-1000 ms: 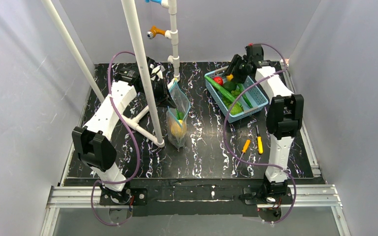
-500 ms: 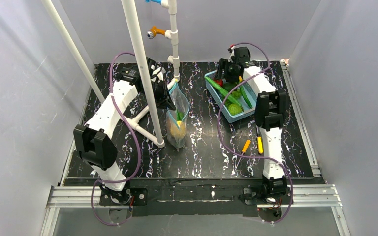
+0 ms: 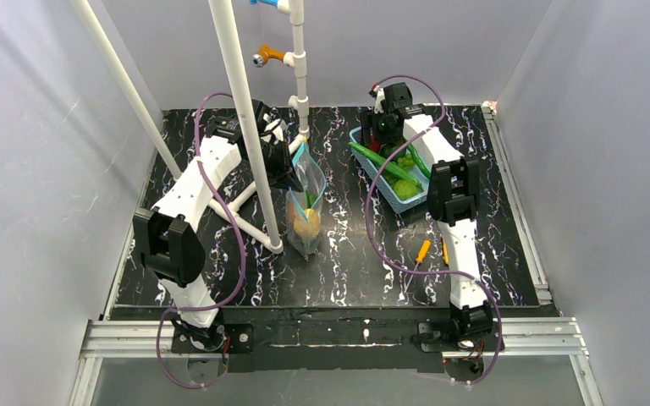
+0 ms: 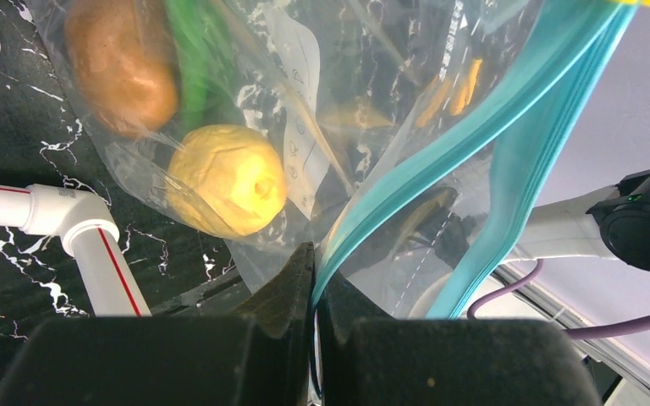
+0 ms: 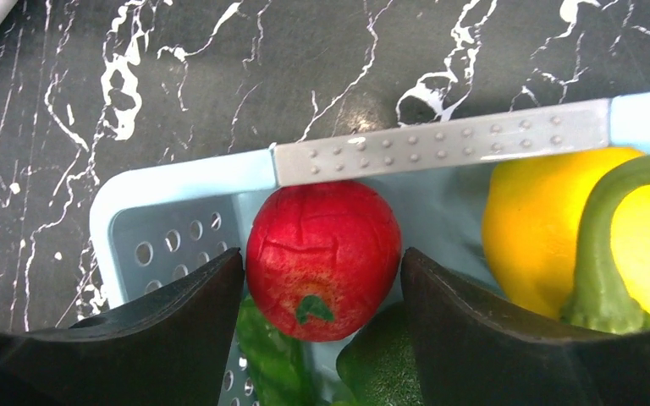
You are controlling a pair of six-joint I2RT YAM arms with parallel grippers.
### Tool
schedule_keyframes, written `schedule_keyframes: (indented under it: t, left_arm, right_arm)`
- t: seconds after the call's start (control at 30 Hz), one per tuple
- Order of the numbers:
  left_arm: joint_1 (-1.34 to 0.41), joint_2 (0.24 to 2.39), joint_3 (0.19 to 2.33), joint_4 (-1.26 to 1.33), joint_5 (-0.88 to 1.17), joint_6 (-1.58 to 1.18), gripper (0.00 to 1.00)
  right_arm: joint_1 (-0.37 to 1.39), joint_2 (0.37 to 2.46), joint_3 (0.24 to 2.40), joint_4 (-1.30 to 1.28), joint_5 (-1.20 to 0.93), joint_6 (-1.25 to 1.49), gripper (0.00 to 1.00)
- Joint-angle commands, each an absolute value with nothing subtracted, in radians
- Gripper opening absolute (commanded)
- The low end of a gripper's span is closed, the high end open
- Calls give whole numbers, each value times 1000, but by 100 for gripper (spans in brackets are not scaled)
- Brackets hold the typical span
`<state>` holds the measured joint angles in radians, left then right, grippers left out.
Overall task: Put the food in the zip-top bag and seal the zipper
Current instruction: Pick up the fake vegetable from the bin.
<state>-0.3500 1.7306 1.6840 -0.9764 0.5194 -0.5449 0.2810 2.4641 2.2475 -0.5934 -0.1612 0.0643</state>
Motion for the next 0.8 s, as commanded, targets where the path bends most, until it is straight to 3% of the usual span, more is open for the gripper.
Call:
schedule_keyframes:
  t: [0.0, 0.2, 0.77]
  left_arm:
    - [-353, 1723, 1707, -1004, 521, -529, 0]
    - [-353, 1710, 1699, -1010, 505, -523, 0]
    - [-353, 1642, 1618, -944, 516, -546, 0]
  right_arm:
    - [276, 2514, 2327, -655, -93, 45, 73]
    - [276, 2448, 2330, -643, -67, 54, 52]
    - [249, 2138, 2291, -697, -90, 159, 26]
